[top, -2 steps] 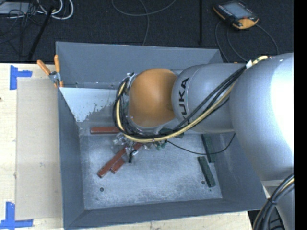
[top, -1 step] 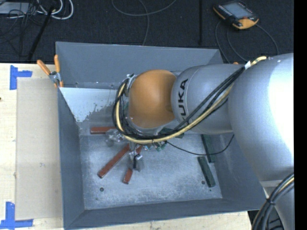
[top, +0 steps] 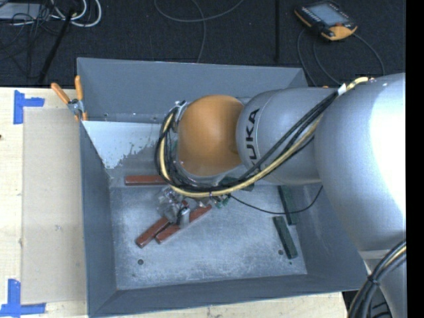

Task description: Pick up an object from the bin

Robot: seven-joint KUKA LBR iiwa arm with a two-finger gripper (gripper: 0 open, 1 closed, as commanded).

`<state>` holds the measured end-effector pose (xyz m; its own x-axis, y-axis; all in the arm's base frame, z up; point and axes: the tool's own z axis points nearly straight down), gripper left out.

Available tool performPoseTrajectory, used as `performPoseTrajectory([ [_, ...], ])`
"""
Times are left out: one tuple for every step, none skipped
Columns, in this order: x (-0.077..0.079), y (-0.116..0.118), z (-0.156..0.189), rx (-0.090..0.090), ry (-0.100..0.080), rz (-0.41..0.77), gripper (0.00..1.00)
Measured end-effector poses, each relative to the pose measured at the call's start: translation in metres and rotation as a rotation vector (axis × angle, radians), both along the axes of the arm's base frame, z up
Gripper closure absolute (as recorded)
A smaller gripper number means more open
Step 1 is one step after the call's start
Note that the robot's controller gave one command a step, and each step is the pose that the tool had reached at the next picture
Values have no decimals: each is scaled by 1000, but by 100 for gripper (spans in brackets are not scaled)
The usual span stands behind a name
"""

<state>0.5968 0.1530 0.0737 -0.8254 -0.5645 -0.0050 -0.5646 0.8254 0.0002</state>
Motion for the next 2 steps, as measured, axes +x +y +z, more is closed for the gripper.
performPoseTrajectory([
  [-1,0,-3,0,1,-1,0],
  [0,0,-1,0,0,-3,100],
])
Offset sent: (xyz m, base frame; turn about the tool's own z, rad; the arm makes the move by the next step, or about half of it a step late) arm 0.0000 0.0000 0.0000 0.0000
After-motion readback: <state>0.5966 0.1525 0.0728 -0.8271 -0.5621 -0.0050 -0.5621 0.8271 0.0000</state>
